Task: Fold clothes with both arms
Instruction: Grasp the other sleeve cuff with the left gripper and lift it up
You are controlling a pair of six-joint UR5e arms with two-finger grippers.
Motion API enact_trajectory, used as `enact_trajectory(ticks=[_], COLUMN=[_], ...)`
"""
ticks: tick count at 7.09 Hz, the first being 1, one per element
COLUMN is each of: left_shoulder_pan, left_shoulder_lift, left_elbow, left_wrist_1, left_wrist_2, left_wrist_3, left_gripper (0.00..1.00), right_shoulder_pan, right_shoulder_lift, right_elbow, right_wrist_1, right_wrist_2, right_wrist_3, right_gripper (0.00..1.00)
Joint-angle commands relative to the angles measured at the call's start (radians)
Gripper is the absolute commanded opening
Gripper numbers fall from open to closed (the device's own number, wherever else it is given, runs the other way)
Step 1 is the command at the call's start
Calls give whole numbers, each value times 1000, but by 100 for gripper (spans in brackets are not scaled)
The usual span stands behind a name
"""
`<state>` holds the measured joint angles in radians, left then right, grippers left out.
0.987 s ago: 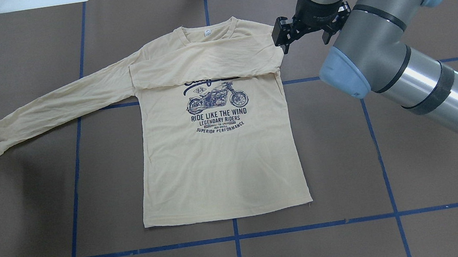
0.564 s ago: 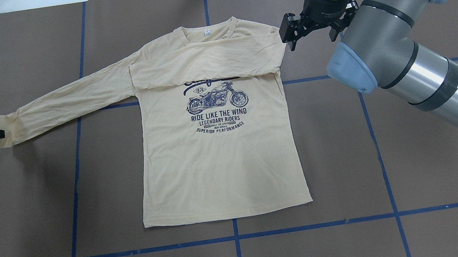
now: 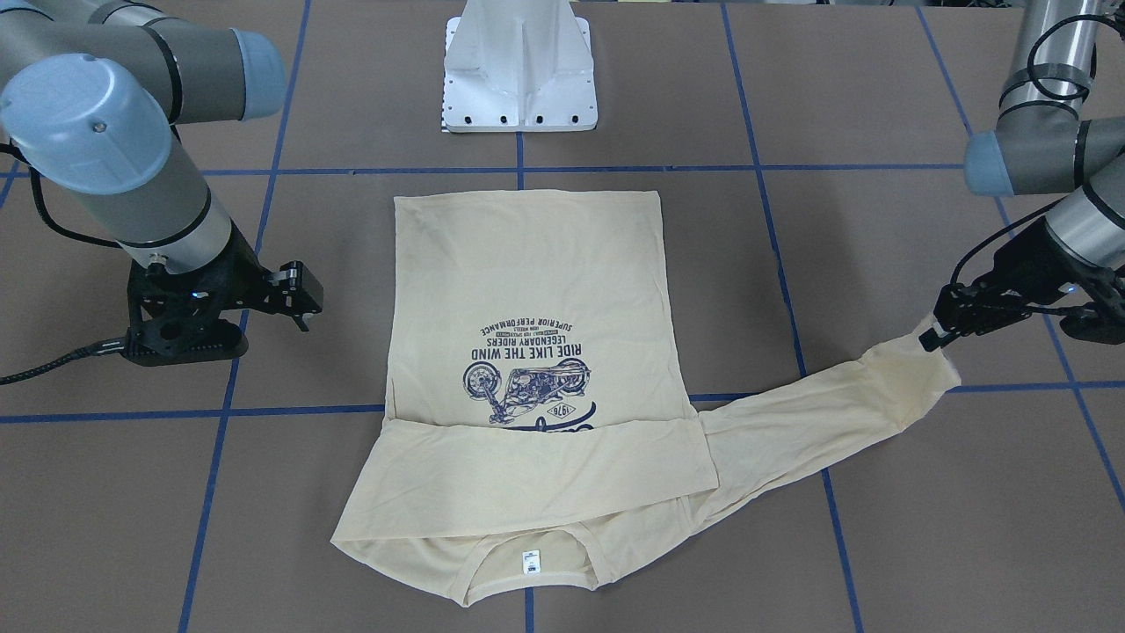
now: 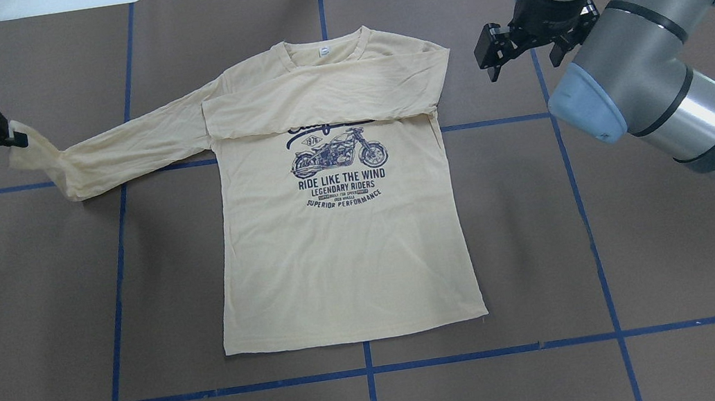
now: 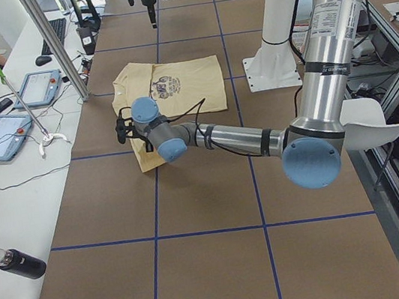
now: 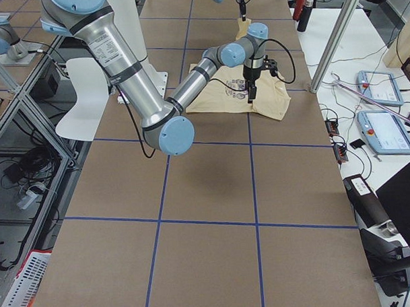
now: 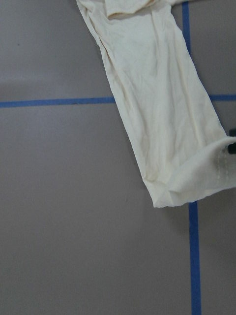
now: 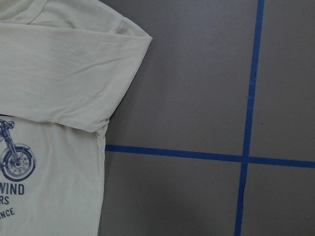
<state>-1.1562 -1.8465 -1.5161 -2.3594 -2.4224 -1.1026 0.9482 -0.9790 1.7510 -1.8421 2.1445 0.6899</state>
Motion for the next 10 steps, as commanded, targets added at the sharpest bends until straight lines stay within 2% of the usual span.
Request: enact_trajectory(ticks=[1,4,6,9,10], left_shoulder_pan=[-2,3,21,96,124], left_shoulder_lift=[-158,-374,-479,-635,-680], left_elbow=[-1,-35,-33,77,120], left_wrist_1=[2,-4,-4,-3,-4], left_wrist_2=[-113,-164,-162,-147,-111], left_wrist_3=[-246,-558,-643,-681,-683], left_gripper=[0,0,0,0,0], right_shoulder_pan=[29,30,41,53,56], right_shoulder_lift=[-50,-66,-95,-110,-112], right_elbow=[28,28,36,36,36], right_wrist_1=[-3,-2,1,1,3], right_wrist_2=[23,21,23,38,43], right_wrist_3=[-39,-41,-62,-62,-62], right_gripper=[100,100,100,100,100])
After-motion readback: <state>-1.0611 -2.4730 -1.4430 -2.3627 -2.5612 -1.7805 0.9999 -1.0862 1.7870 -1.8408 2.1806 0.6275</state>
